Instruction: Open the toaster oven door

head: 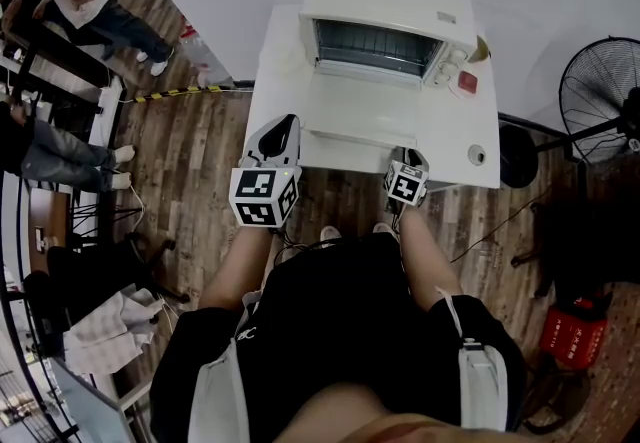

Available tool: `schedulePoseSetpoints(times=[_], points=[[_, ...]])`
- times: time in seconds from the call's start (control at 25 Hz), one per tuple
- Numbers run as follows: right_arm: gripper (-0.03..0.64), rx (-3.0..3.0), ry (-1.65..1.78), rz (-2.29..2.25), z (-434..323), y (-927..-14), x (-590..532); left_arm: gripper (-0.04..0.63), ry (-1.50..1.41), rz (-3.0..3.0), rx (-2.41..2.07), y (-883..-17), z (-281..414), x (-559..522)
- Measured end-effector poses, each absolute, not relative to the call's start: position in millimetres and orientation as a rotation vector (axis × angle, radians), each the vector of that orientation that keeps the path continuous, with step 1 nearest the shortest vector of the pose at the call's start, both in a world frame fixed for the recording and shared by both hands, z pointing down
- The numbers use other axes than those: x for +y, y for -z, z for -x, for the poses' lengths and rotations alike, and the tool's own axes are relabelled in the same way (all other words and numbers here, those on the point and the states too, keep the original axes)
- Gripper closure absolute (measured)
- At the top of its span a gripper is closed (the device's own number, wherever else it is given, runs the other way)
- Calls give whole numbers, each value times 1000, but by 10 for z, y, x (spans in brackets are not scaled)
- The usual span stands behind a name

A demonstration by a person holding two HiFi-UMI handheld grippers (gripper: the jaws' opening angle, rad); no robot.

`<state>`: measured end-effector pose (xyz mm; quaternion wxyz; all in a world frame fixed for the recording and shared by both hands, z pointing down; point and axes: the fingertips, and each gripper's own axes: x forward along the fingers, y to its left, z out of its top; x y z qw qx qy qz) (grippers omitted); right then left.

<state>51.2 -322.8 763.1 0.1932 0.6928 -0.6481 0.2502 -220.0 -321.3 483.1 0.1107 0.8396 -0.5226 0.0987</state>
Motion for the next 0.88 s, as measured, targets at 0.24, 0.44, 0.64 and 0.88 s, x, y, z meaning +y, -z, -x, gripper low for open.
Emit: schedulePoseSetpoints(times=[0.24, 0.44, 0.64, 0.88], points=[[516, -1817, -714, -1955, -523, -7641, -3222, 578, -298, -2472, -1530, -4833, 2159, -3145], [489, -1831, -732, -1950, -512, -7586, -3131, 578, -297, -2474, -1530, -4833, 2153, -3089], [495, -1911, -695, -1948, -492, -7360, -2946, 578, -286, -2464, -1529, -4876, 2149, -3050], [615, -2052, -520, -1997, -530, -6570, -2913, 578, -247, -2479, -1513, -4853, 2094, -3057]])
